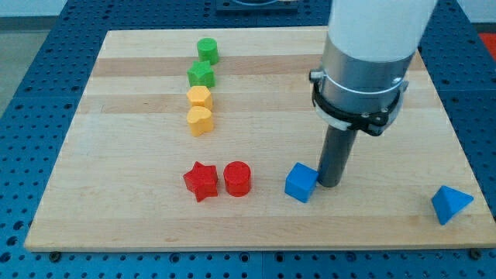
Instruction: Push the blue triangle to the top right side of the blue cube
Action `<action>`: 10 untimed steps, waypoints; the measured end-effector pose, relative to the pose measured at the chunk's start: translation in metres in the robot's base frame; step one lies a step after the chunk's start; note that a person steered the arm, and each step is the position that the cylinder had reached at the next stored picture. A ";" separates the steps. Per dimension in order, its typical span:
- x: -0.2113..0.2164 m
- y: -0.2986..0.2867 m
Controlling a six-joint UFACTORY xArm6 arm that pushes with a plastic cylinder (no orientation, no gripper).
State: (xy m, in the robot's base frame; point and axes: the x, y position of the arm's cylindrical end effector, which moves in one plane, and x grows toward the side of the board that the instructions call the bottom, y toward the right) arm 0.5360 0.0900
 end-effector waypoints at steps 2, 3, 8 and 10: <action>0.000 -0.023; 0.000 -0.033; 0.020 0.210; 0.081 0.205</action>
State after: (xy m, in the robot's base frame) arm 0.6170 0.2953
